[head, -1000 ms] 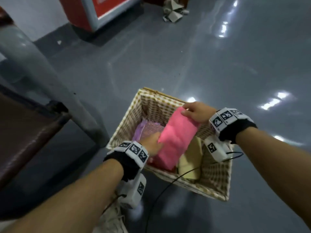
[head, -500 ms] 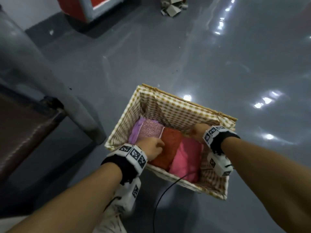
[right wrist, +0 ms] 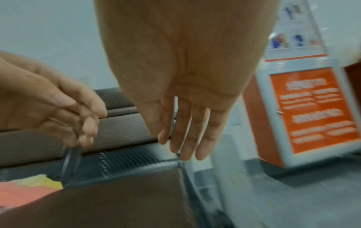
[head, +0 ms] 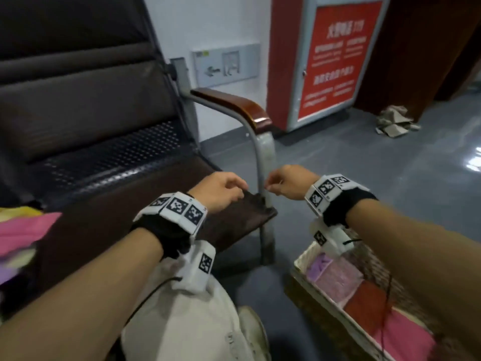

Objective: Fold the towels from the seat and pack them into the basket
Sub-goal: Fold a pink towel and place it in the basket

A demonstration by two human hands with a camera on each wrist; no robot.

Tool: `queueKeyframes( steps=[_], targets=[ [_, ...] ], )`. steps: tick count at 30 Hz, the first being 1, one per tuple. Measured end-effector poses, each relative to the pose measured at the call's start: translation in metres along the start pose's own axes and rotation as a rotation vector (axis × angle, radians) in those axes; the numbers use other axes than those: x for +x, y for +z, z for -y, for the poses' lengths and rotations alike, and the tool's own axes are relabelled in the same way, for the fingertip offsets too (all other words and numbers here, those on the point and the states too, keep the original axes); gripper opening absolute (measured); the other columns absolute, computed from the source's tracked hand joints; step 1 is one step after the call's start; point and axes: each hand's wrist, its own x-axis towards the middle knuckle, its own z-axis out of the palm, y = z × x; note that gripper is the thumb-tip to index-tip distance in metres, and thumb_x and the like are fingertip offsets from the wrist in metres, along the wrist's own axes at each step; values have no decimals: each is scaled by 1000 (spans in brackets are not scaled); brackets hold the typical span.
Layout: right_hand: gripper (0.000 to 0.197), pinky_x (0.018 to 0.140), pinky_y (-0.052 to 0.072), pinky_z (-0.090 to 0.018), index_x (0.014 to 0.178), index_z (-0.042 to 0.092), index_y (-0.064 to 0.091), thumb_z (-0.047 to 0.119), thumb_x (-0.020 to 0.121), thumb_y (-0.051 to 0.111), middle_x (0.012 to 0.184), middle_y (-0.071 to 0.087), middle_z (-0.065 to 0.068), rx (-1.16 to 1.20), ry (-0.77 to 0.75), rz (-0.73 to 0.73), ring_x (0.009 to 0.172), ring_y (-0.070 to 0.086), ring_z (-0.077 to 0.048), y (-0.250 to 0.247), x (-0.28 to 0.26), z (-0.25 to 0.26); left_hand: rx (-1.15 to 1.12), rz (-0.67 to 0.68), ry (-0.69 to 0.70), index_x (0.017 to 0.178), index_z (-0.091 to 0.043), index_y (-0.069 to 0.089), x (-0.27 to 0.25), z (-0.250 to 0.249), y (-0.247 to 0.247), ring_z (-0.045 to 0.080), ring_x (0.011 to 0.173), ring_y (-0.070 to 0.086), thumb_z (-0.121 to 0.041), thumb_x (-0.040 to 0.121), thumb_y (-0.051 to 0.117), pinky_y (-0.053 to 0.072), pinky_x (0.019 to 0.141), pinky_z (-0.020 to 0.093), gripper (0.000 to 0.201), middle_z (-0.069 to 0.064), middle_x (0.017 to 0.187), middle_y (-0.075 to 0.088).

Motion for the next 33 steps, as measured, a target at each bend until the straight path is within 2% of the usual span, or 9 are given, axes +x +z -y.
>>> queueKeyframes(
  steps=[2,5,10,13,15,18,24,28,33],
  targets=[
    [20,81,40,-22,106,16,70,23,91,58,105,71,-4,-40,-118,-22,100,63,-21,-11,20,59,-4,-117,-18,100,-16,67,-26,13,-48,14,81,63,-10,88,58,47,70,22,16,3,89,70],
    [20,81,40,-22,106,16,70,22,91,57,108,70,-3,-121,-271,-29,102,62,-21,-16,42,147,-23,-266,-79,99,-18,66,-74,45,-109,16,85,65,-9,89,55,50,80,29,17,3,94,71],
    [18,83,44,-26,105,18,69,24,91,58,107,69,-1,-226,-474,31,100,62,-20,0,65,276,-35,-482,-216,100,-18,64,-157,120,-173,15,89,64,-9,91,51,48,79,27,19,2,99,70],
    [18,81,43,-24,104,19,68,25,91,58,106,69,-1,-272,-592,94,95,61,-16,25,78,341,62,-509,-315,105,-16,66,-198,177,-189,15,100,61,-10,88,56,45,87,24,20,1,108,67],
    [18,81,43,-24,104,18,68,25,90,59,104,69,-1,-277,-662,123,93,60,-15,48,86,376,143,-465,-396,108,-15,66,-222,214,-201,15,100,61,-10,88,55,44,85,21,23,1,110,67],
    [19,83,46,-25,103,18,70,23,89,59,104,70,-1,-256,-746,176,97,63,-19,87,98,416,174,-446,-523,109,-14,64,-251,259,-223,17,100,60,-8,88,53,42,83,19,25,4,112,66],
    [22,87,43,-27,107,14,69,19,88,59,110,69,-4,-239,-864,272,102,61,-22,167,135,471,375,-571,-773,119,-23,58,-289,331,-256,27,119,46,-21,86,58,37,102,34,34,9,122,52],
    [23,81,40,-21,109,14,67,17,88,59,108,68,-4,-104,-822,239,101,61,-20,221,160,502,309,-627,-860,126,-16,49,-296,358,-256,30,120,43,-22,82,61,37,102,38,46,14,121,47],
    [25,88,43,-30,113,14,61,21,89,58,114,59,-9,-78,-688,204,103,57,-26,270,184,524,319,-520,-948,113,-9,51,-298,381,-255,31,107,56,-27,81,63,45,90,38,39,16,116,57]
  ],
)
